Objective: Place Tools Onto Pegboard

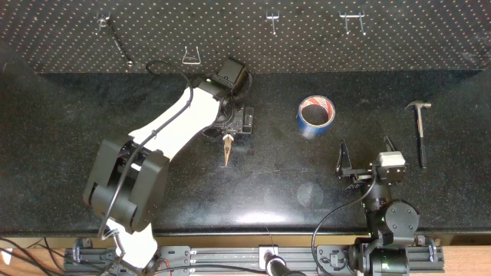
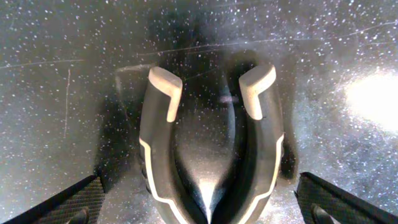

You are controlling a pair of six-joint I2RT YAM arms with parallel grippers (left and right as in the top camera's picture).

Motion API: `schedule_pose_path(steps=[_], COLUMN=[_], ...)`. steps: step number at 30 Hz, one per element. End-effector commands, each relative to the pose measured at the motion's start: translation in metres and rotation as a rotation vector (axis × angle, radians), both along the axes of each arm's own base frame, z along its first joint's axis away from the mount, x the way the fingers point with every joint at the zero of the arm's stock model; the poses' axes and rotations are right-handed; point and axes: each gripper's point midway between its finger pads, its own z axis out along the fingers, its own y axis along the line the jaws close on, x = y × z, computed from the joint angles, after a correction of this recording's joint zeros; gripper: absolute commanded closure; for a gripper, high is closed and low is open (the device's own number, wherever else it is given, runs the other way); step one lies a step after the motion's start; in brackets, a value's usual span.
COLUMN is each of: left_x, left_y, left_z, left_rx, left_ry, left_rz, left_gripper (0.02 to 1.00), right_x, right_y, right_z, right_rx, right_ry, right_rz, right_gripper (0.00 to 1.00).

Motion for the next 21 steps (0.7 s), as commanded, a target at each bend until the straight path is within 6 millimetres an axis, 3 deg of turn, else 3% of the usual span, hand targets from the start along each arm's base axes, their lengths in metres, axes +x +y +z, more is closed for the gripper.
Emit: schedule_pose_path(steps=[1, 10, 12, 14, 21], left_x=[-0.008, -0.016, -0.017, -0.017, -0.015], left_y=[0.003, 0.007, 0.007, 0.007, -0.004], left_z=[-0.019, -0.023, -0.024, -0.026, -0.026], left_rx=[0.018, 0.039, 0.041, 0.042, 0.030], left_ry=[0.062, 0.098, 0.102, 0.106, 0.080], left_rz=[0.014, 0.021, 0.021, 0.021, 0.000], left_gripper=[0.023, 0.018, 0.126, 0.338, 0.334], right_x=[0.000, 0.000, 0.000, 0.000, 0.000], right_y=[0.003, 0.003, 0.003, 0.003, 0.003], right_z=[-0.001, -0.001, -0.001, -0.001, -0.001], right_rx=[0.012, 0.012, 0.012, 0.012, 0.012], right_ry=[-0.002, -0.002, -0.002, -0.002, -0.002], right_rz=[0.014, 0.014, 0.014, 0.014, 0.014], right_gripper=[0.025, 0.025, 0.025, 0.025, 0.025])
